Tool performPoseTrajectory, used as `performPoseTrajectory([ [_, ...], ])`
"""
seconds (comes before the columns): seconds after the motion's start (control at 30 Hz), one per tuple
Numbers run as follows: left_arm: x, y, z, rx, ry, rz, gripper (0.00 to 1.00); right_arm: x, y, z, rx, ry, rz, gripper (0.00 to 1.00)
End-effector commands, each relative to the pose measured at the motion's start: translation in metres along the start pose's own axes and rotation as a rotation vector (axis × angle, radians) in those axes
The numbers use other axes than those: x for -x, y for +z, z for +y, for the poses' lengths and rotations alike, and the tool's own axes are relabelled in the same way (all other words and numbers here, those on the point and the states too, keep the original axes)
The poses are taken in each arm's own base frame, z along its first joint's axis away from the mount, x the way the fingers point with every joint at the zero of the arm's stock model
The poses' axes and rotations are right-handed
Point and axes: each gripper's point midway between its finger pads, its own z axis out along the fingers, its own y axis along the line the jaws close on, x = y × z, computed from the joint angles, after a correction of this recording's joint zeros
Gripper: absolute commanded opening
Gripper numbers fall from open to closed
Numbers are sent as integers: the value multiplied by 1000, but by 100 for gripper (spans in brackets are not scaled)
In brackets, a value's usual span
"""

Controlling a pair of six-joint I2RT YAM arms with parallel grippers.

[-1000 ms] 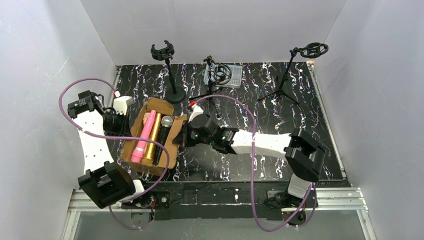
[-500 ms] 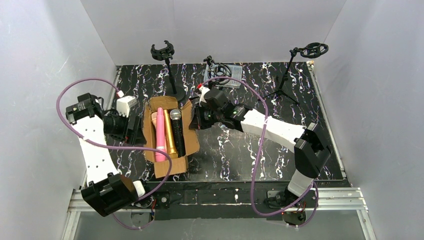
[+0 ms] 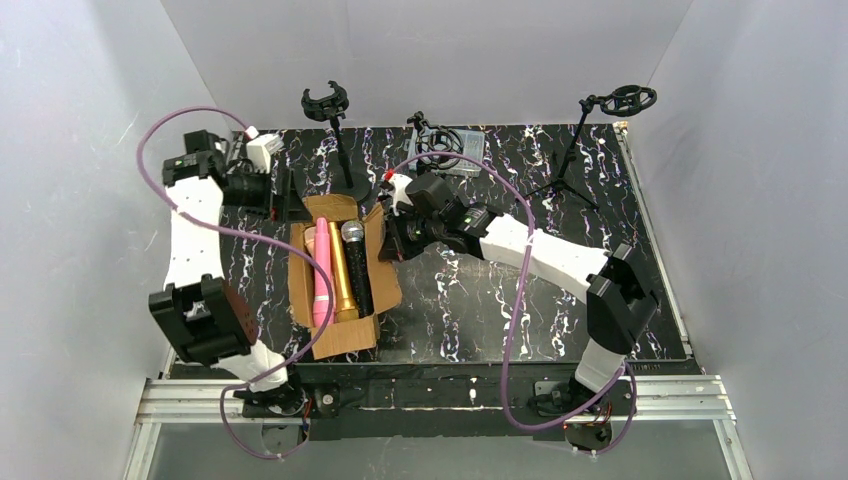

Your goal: Attach the microphones to the stand

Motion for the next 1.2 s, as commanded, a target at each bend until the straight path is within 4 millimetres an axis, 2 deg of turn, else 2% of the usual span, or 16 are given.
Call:
performPoseTrajectory([
  [0.0, 19, 19, 0, -36, 28, -21, 98, -19, 11, -4, 15, -42, 100, 1],
  [0.27, 31, 44, 37, 29, 50, -61, 98, -24, 25, -10, 22, -93, 150, 1],
  [0.37, 29, 54, 39, -14, 24, -50, 98, -25, 26, -12, 14, -102, 153, 1],
  [0.47, 22, 63, 32, -89, 9, -31, 98, -26, 23, -19, -6, -98, 150, 1],
  [0.53, 13, 66, 27, -124, 23, -7, 94, -26, 21, -23, -14, -93, 147, 1],
  [0.6, 5, 69, 29, -114, 48, 15, 86, -25, 18, -27, -19, -90, 141, 1],
  [0.77, 10, 69, 36, -82, 61, 10, 46, -26, 15, -27, -10, -89, 140, 1],
  [0.83, 14, 69, 35, -79, 44, -7, 27, -28, 16, -27, -6, -87, 146, 1],
  [0.93, 16, 68, 29, -90, 34, -20, 8, -29, 15, -29, -14, -90, 147, 1],
  [1.0, 10, 68, 24, -94, 33, -15, 1, -27, 11, -31, -29, -100, 142, 1],
  [1.17, -22, 64, 8, -116, 16, 39, 0, -15, -6, -35, -84, -130, 124, 1],
])
